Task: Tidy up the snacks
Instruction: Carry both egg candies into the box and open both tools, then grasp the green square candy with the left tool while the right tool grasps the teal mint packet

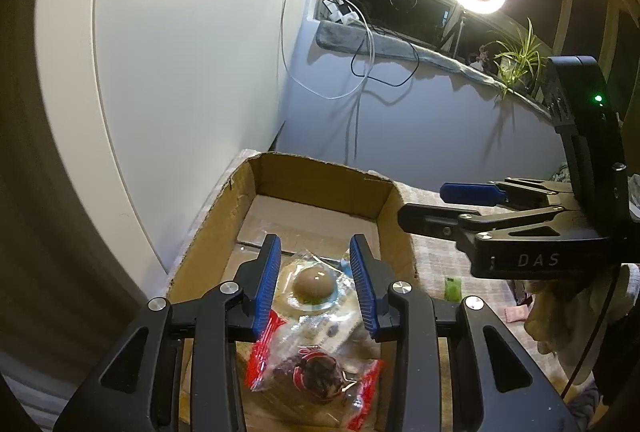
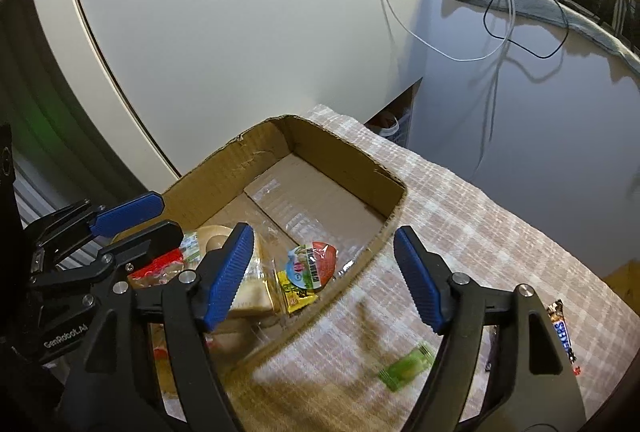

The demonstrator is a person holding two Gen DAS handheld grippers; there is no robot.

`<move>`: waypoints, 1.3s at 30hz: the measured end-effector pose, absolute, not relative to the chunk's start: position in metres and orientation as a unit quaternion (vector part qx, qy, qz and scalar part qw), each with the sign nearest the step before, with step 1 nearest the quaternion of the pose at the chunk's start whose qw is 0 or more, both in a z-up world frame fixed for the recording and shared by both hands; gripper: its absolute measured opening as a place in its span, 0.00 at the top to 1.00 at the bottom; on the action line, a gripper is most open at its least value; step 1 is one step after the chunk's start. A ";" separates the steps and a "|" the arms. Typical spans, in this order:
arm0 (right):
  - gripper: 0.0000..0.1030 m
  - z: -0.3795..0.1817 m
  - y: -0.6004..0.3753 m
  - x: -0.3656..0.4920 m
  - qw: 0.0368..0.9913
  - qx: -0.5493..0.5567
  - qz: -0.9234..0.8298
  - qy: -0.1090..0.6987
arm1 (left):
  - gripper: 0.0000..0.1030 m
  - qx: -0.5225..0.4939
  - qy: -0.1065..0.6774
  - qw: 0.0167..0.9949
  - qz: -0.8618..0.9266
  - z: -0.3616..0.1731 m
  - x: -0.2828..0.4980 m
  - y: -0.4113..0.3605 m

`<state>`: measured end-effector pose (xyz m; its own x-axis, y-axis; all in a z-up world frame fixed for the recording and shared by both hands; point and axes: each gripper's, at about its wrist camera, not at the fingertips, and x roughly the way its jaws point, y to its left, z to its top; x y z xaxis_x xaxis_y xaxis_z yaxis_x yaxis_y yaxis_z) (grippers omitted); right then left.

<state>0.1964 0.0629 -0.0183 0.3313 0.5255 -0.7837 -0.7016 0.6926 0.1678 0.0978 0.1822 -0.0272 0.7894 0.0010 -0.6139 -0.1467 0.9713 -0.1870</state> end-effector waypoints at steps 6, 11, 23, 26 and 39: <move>0.27 -0.003 0.034 0.185 0.818 -0.084 0.372 0.429 | 0.58 -0.114 0.313 0.942 0.035 -0.020 0.088 0.174; 0.27 0.008 0.006 0.171 0.826 -0.076 0.364 0.423 | 0.58 -0.113 0.309 0.944 0.028 -0.015 0.082 0.164; 0.27 0.009 -0.089 0.139 0.846 -0.064 0.312 0.428 | 0.58 -0.108 0.316 0.943 -0.014 -0.016 0.078 0.121; 0.27 0.002 -0.114 0.130 0.848 -0.067 0.295 0.435 | 0.58 -0.104 0.321 0.941 -0.029 -0.019 0.080 0.107; 0.27 -0.056 -0.200 0.104 0.831 -0.072 0.236 0.498 | 0.58 -0.086 0.368 0.922 -0.086 -0.048 0.105 0.045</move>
<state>0.1036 -0.1998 -0.0559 0.3912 0.3208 -0.8626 -0.4650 0.8777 0.1155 0.1048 0.0450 -0.0479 0.7147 -0.2227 -0.6631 0.0959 0.9702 -0.2224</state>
